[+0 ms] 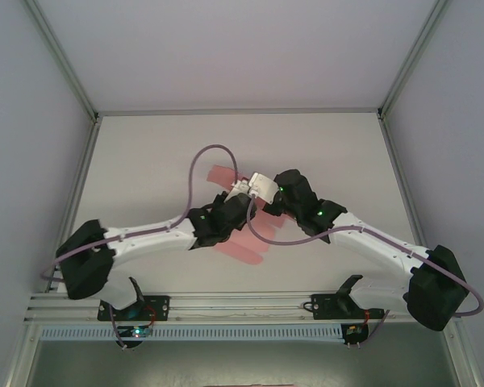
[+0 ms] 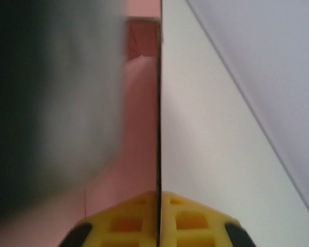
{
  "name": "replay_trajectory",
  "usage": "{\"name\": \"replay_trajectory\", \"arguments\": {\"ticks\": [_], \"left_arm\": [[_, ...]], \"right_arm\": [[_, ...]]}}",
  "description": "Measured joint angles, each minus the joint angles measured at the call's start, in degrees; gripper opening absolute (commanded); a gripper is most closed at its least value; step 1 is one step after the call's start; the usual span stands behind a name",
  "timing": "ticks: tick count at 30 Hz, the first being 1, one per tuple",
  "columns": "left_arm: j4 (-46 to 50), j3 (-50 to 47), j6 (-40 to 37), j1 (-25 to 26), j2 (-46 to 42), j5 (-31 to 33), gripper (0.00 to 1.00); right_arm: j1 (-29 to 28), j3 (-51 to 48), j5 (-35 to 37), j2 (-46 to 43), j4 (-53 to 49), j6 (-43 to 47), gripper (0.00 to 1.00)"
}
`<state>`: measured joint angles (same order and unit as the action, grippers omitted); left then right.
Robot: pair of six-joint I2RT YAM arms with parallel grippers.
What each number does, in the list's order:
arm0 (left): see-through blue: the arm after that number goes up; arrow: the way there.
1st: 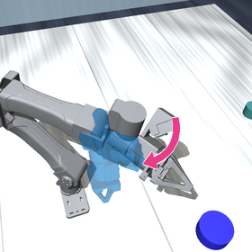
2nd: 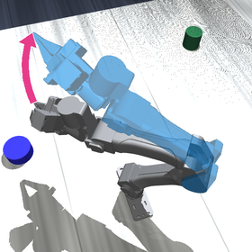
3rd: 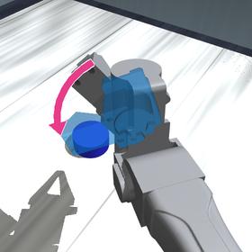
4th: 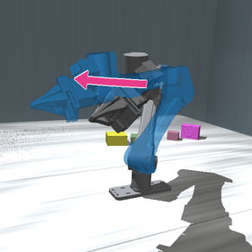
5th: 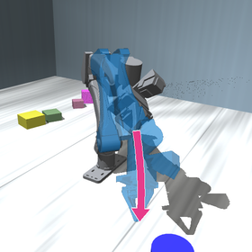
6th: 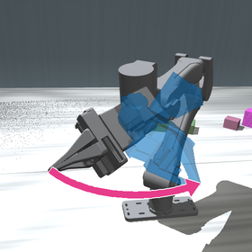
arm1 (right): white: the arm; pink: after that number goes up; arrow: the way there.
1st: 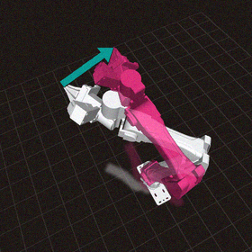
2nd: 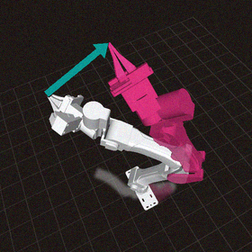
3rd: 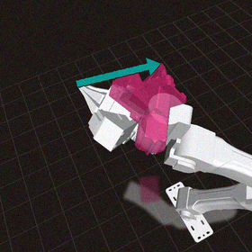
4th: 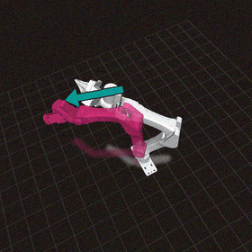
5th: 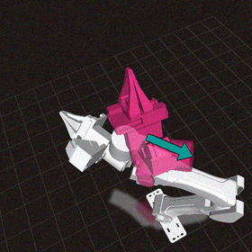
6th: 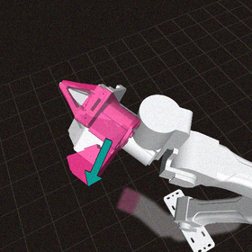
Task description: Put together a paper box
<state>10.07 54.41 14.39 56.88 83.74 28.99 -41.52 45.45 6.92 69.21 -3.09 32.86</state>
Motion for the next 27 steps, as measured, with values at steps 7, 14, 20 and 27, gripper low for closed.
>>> {"name": "replay_trajectory", "arguments": {"ticks": [7,14,20,27], "left_arm": [[1.2,-7.5,4.1,-1.2,-17.2,-4.8,1.00],[7.2,-9.6,11.5,-13.3,-28.4,-4.9,1.00],[9.0,-14.4,15.6,-22.2,-29.8,-7.2,1.00],[7.5,-15.6,18.3,-29.1,-24.8,-12.6,1.00]], "right_arm": [[0.2,0.0,1.6,1.5,2.5,6.6,0.00],[0.2,1.1,2.7,8.6,1.4,15.3,0.00],[1.2,3.8,2.9,14.5,1.2,18.0,0.00],[2.0,5.0,4.2,20.8,6.0,19.4,0.00]]}}
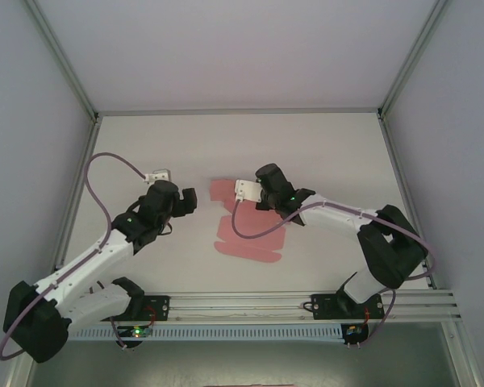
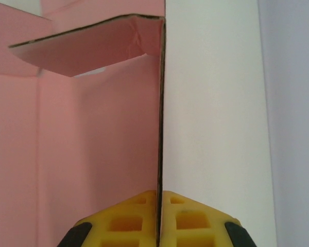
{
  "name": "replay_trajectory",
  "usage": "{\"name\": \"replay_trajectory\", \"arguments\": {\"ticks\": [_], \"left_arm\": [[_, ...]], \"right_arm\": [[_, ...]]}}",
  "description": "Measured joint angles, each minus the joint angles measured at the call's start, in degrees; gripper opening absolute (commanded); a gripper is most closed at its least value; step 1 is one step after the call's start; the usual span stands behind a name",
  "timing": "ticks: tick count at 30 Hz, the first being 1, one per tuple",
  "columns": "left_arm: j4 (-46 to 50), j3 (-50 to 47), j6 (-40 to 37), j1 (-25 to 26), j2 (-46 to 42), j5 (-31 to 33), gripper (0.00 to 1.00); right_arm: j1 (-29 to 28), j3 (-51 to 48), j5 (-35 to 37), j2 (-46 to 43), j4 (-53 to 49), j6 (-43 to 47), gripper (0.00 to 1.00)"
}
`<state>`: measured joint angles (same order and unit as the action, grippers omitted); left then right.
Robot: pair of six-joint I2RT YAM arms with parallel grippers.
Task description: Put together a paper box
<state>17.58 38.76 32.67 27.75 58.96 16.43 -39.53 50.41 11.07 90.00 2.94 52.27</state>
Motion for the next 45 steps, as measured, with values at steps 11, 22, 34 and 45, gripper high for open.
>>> {"name": "replay_trajectory", "arguments": {"ticks": [11,22,34,45], "left_arm": [[-18.1,0.8,-10.0,-6.8,16.2,-22.0,1.00],[-23.0,12.2,-23.1,-6.8,32.6,-39.3,0.86],[-24.2,14.7,-31.9,-6.8,37.8,-49.3,0.35],[-26.9,7.8,-29.7,-0.2,29.8,-38.8,0.09]], "right_arm": [[-0.4,-12.8,2.4,1.2,26.8,12.6,0.00],[-0.5,-14.0,1.8,-1.4,27.7,13.9,0.00],[-0.5,-13.7,-1.4,-5.5,19.5,11.1,0.00],[-3.0,-14.5,6.1,-2.5,26.4,12.0,0.00]]}}
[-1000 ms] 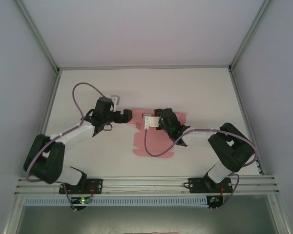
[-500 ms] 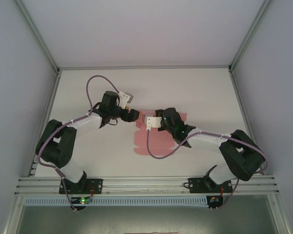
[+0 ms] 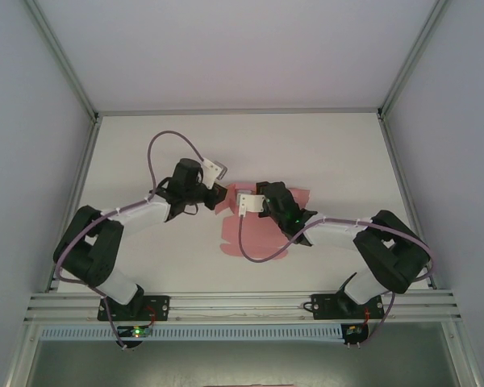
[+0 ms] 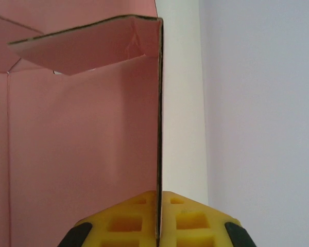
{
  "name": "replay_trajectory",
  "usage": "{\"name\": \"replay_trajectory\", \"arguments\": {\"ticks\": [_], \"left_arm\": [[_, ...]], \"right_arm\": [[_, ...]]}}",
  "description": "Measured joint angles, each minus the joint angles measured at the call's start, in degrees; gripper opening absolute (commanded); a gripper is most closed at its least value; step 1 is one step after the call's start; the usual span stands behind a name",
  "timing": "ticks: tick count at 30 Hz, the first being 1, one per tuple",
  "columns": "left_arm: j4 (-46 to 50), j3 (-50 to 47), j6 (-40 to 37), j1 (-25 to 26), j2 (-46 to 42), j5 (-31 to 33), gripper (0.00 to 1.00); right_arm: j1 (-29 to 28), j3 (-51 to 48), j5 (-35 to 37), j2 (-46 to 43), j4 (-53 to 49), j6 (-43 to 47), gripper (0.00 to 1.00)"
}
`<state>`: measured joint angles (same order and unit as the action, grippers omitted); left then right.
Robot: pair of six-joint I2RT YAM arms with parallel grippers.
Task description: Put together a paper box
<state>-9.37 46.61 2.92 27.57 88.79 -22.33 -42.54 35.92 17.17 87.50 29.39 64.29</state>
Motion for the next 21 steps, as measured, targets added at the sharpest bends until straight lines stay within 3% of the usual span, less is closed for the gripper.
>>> {"name": "replay_trajectory", "arguments": {"ticks": [9,17,18,21], "left_arm": [[0.0,0.1,8.5,10.8,0.2,21.4,0.10],[-3.1,-0.7,19.8,14.1,1.0,31.1,0.12],[-3.1,-0.7,20.5,14.6,1.0,32.3,0.18],[-2.7,-0.7,22.3,16.3,1.0,35.6,0.21]], "right_arm": [[-2.4,-1.0,5.7,1.4,1.9,-1.6,0.00],[-3.4,-2.6,9.5,3.8,8.3,-3.9,0.00],[-3.4,-2.8,9.6,3.8,8.5,-4.1,0.00],[-3.7,-3.3,9.9,3.6,8.9,-4.1,0.00]]}}
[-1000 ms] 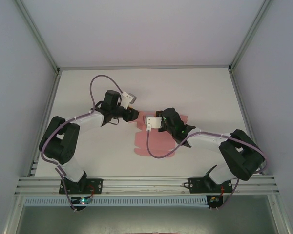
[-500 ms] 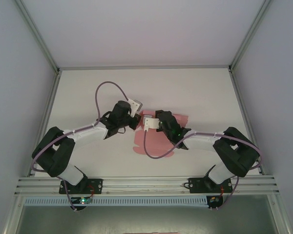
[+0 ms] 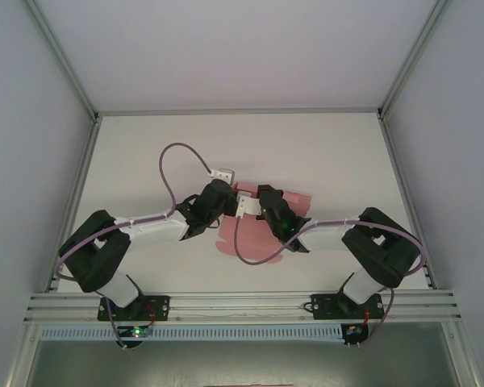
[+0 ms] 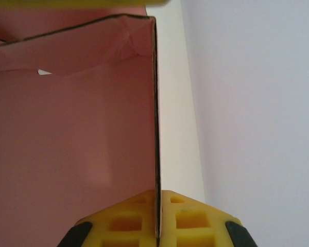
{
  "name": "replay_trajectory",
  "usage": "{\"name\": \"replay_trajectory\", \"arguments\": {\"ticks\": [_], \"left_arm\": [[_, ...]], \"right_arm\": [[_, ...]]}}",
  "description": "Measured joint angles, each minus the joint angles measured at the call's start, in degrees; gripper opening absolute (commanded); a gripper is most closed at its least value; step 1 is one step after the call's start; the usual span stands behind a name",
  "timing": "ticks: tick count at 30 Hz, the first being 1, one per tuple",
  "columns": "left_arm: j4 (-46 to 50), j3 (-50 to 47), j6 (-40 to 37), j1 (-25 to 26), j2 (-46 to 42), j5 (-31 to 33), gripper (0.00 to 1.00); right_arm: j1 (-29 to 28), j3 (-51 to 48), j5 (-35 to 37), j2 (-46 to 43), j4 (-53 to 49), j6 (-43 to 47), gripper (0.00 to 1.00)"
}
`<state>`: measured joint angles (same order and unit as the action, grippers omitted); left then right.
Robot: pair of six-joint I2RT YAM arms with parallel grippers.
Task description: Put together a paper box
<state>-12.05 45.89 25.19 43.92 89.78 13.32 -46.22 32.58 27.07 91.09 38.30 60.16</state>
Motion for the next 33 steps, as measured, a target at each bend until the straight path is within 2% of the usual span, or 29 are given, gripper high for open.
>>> {"name": "replay_trajectory", "arguments": {"ticks": [2,4,5,7,10,12,13,17,21,23,26,30,33], "left_arm": [[0.6,0.0,0.4,0.7,-0.2,1.2,0.23],[1.8,0.0,0.6,1.2,-0.8,1.6,0.33],[3.0,0.0,0.8,1.5,-1.5,1.9,0.49],[6.3,-0.2,1.0,1.4,-3.3,3.3,0.54],[10.5,-0.4,0.9,1.5,-7.2,4.8,0.76],[13.7,-0.5,0.7,1.4,-10.6,6.4,0.95],[15.2,-0.5,0.5,1.5,-12.1,7.5,1.00],[19.9,-0.4,1.8,-0.8,-17.7,8.4,1.00],[20.7,-1.6,3.7,-12.3,-19.6,3.8,1.00],[20.6,-3.3,3.6,-15.7,-19.0,2.1,1.00],[19.6,-5.4,1.1,-15.9,-16.7,-3.4,0.97],[15.4,-6.0,-4.0,-15.9,-12.6,-13.5,0.84],[11.8,-6.2,-7.1,-15.9,-10.1,-20.0,0.83]], "right_arm": [[-0.1,-0.5,0.0,-0.4,0.1,0.2,0.00],[-0.4,-1.0,-0.1,-0.9,0.1,0.3,0.00],[-0.7,-1.3,-0.2,-1.4,0.1,0.4,0.00],[-0.9,-1.9,-0.7,-2.2,0.0,0.5,0.00],[-1.2,-2.0,-2.0,-3.0,-1.0,0.5,0.00],[-1.2,-2.0,-2.6,-3.0,-1.2,0.5,0.00],[-1.2,-2.0,-2.7,-3.0,-1.2,0.5,0.00],[-1.6,-1.9,-3.4,-2.8,-1.2,1.0,0.00],[-1.7,-1.9,-4.1,-2.8,-1.2,1.3,0.00],[-1.7,-1.9,-4.2,-2.8,-1.2,1.3,0.00],[-1.7,-1.8,-4.3,-2.8,-1.5,1.3,0.00],[-1.7,-1.6,-4.4,-2.8,-1.9,1.3,0.00],[-1.7,-1.6,-4.5,-2.8,-2.0,1.3,0.00]]}}
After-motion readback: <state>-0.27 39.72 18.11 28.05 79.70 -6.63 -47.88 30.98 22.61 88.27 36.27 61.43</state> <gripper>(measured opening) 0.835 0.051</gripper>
